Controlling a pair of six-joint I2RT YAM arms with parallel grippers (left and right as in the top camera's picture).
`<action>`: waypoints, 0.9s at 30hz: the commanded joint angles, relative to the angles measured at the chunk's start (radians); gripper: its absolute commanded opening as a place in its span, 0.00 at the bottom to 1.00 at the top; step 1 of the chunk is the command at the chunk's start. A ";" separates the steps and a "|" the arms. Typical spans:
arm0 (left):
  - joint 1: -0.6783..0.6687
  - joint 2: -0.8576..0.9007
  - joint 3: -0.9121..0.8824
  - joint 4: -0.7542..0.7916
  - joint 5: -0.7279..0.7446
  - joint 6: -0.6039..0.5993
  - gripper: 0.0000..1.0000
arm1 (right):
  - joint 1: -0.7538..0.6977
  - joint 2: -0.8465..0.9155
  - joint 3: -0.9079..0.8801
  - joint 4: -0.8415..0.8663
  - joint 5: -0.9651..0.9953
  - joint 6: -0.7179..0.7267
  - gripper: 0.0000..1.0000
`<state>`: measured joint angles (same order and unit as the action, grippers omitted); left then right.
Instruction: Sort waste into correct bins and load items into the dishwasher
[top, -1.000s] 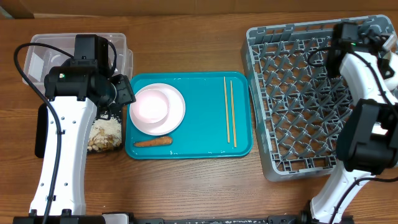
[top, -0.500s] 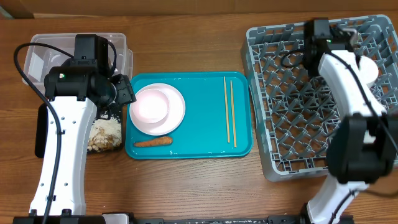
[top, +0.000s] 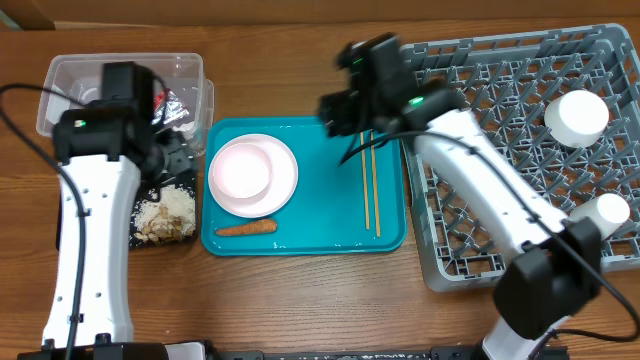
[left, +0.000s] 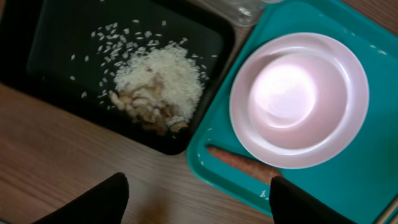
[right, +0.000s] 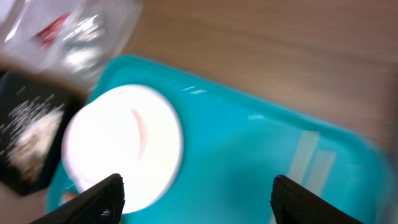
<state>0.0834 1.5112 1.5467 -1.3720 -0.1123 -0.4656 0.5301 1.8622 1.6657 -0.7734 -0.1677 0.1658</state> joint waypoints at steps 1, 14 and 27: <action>0.096 0.005 0.008 -0.021 0.016 -0.059 0.79 | 0.092 0.072 -0.004 0.031 -0.032 0.082 0.77; 0.139 0.005 0.008 -0.019 0.057 -0.058 0.82 | 0.267 0.327 -0.004 0.144 0.053 0.234 0.57; 0.139 0.005 0.008 -0.019 0.058 -0.055 0.82 | 0.196 0.339 -0.004 0.027 0.254 0.289 0.07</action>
<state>0.2195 1.5112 1.5467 -1.3914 -0.0601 -0.5034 0.7567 2.1910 1.6619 -0.7238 0.0071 0.4450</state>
